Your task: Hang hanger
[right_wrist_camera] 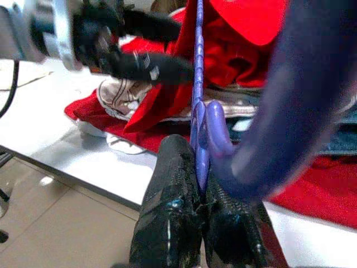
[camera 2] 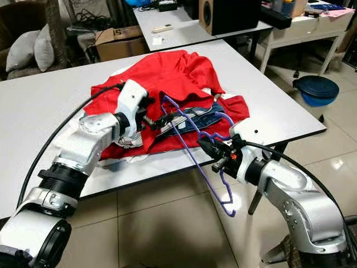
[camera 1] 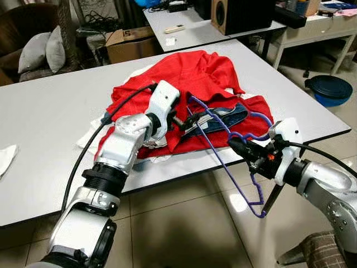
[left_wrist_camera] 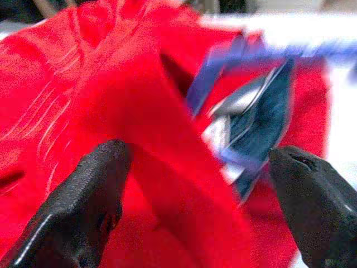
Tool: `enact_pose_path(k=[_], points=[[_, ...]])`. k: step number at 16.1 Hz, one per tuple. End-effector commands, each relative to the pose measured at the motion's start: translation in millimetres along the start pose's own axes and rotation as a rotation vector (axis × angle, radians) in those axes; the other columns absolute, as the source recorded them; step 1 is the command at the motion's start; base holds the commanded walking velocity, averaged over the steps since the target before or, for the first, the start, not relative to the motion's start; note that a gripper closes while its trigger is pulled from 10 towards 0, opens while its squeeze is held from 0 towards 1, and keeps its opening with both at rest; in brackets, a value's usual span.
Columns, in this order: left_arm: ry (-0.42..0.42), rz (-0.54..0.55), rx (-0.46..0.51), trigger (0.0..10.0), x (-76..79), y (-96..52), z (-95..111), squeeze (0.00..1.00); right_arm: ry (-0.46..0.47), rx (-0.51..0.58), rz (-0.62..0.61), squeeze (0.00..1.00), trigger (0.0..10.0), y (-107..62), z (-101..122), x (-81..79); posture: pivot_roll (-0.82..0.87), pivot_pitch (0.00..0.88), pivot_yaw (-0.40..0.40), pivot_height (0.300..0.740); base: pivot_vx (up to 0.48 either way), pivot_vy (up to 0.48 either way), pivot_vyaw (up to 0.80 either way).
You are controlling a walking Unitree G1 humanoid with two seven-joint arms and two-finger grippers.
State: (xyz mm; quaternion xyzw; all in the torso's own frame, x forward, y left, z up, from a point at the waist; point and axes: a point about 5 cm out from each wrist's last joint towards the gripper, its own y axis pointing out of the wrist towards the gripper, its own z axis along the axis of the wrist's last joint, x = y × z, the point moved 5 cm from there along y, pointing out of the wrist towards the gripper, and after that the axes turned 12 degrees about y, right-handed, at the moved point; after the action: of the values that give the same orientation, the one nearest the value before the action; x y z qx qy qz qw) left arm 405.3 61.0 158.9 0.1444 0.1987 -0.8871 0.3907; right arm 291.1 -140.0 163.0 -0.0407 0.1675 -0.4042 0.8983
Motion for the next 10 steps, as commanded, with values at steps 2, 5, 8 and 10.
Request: enact_pose_path(k=[2, 5, 8, 10], points=[[0.074, 0.033, -0.04, 10.0, -9.5, -2.2, -5, 0.0, -0.025, 0.014, 0.022, 0.0, 10.0, 2.8, 6, -3.6, -0.17, 0.0, 0.138, 0.74, 0.0, 0.0, 0.0], [0.016, 0.032, 0.029, 10.0, -12.5, -3.0, 9, 0.0, -0.034, 0.019, 0.02, 0.0, 10.0, 2.0, 8, -2.5, -0.17, 0.0, 0.139, 0.74, 0.0, 0.0, 0.0], [0.047, 0.055, 0.002, 10.0, -18.5, -2.6, 2, 0.0, -0.043, 0.022, 0.025, 0.0, 10.0, 1.5, 11, -2.3, -0.17, 0.0, 0.138, 0.74, 0.0, 0.0, 0.0], [0.03, 0.055, 0.004, 0.0, -19.5, -2.5, 1, 0.0, -0.048, 0.024, 0.028, 0.0, 10.0, 1.1, 12, -2.5, -0.17, 0.0, 0.138, 0.74, 0.0, 0.0, 0.0]])
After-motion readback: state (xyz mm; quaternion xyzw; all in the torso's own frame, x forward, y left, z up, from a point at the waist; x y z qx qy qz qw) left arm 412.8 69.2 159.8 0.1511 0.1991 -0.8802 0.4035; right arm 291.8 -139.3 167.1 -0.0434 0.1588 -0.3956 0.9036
